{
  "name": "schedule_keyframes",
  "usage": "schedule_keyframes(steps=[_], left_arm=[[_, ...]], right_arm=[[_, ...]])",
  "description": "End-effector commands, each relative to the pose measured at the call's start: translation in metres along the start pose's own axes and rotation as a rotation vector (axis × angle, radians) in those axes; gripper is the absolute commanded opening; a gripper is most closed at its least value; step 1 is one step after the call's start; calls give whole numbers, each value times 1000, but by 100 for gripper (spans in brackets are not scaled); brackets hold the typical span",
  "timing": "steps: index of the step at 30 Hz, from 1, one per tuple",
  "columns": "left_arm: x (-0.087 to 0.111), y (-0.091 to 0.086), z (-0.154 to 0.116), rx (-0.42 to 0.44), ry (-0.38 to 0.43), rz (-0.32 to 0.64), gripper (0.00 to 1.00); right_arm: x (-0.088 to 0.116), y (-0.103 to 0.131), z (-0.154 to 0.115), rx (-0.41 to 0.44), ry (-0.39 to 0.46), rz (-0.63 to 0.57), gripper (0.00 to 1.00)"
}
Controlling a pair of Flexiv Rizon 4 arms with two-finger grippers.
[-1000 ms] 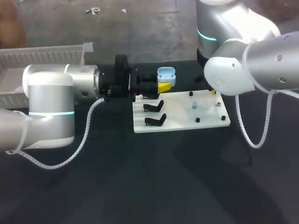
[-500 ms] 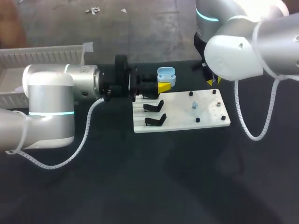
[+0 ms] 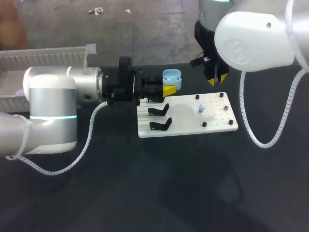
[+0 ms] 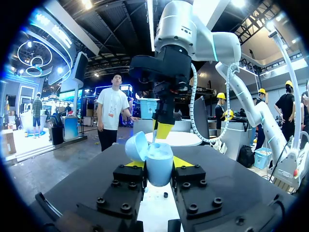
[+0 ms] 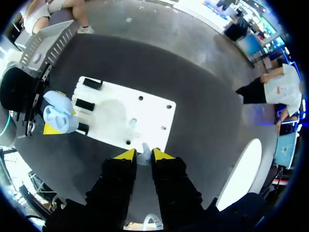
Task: Pick up each earbud case from the left stands, insert the matching earbuds, close the lid, and place the case in the box.
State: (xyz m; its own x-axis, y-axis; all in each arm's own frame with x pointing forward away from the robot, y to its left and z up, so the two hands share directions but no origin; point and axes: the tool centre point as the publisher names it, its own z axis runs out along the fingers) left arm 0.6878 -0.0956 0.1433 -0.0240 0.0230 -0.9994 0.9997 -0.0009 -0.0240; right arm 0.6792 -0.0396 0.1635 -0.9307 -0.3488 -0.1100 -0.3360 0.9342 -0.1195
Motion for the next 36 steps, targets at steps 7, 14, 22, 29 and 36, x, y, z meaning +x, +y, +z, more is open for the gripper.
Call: schedule_keyframes(steps=[7,14,22,29,36], left_arm=[[1,0,0,-2,-3,3,0],[1,0,0,-2,-3,3,0],[1,0,0,-2,-3,3,0],[1,0,0,-2,-3,3,0],[1,0,0,-2,-3,3,0]], right_arm=[[28,19,-21,37,14,39,0],[28,19,-21,37,14,39,0],[25,18,-20,41,29,111,0],[18,31,-30,92,54,554,0],[24,43,-37,60,34,873,0]])
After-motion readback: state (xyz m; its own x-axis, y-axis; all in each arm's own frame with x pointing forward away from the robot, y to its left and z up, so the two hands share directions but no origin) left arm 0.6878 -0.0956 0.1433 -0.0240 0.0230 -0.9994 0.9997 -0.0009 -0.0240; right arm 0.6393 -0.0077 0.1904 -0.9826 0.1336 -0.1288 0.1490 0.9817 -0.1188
